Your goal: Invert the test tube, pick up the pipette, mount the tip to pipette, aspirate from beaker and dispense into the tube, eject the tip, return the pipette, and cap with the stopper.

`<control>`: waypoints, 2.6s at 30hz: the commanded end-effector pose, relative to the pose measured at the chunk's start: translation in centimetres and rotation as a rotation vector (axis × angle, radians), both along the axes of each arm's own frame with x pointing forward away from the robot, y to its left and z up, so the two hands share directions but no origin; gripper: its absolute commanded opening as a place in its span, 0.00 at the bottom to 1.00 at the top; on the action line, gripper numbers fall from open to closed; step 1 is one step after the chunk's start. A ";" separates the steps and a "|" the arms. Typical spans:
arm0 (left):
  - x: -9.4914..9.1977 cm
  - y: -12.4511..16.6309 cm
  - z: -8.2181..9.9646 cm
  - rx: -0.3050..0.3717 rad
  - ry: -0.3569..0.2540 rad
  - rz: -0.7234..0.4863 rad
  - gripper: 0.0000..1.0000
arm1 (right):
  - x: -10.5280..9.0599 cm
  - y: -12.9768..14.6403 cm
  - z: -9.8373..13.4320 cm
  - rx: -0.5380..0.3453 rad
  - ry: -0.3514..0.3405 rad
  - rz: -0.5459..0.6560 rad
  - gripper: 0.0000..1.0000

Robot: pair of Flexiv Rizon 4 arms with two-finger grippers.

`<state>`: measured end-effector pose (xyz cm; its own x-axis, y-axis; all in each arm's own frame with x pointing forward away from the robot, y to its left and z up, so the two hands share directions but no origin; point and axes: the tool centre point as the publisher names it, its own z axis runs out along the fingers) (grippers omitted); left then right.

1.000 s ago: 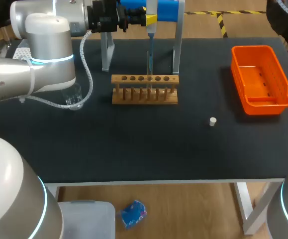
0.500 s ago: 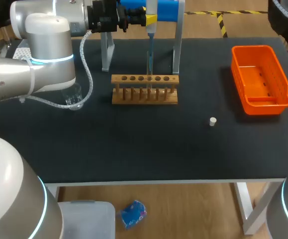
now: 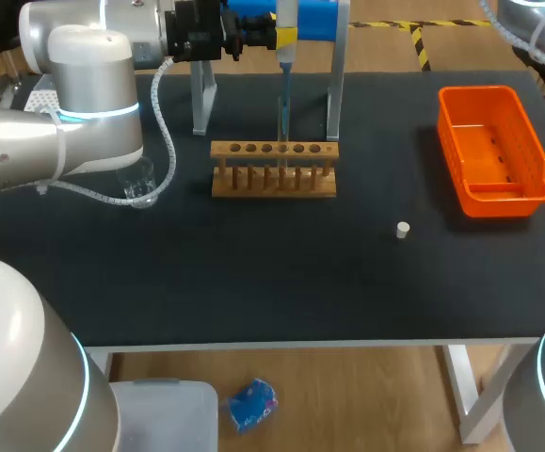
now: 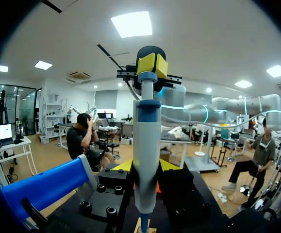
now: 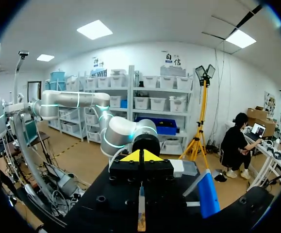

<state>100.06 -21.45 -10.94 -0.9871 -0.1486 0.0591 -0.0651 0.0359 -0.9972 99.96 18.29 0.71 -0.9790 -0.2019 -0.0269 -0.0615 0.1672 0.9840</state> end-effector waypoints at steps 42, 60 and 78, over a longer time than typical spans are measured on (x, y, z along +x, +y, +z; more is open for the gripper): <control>-0.1 0.0 0.0 0.000 -0.001 0.003 0.00 | 0.7 3.0 -1.8 0.135 0.103 0.103 0.00; -0.1 0.0 0.0 0.000 -0.001 0.003 0.00 | 0.7 2.9 -2.6 0.131 0.115 0.100 0.00; -0.1 0.0 0.0 0.000 -0.001 0.003 0.00 | 0.7 2.8 -3.6 0.120 0.137 0.101 0.00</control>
<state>100.01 -21.43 -11.26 -0.9871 -0.1486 0.0600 -0.0664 0.0380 -0.9971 100.48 21.21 -2.39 -0.9516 -0.2980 0.0746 0.0633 0.0476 0.9969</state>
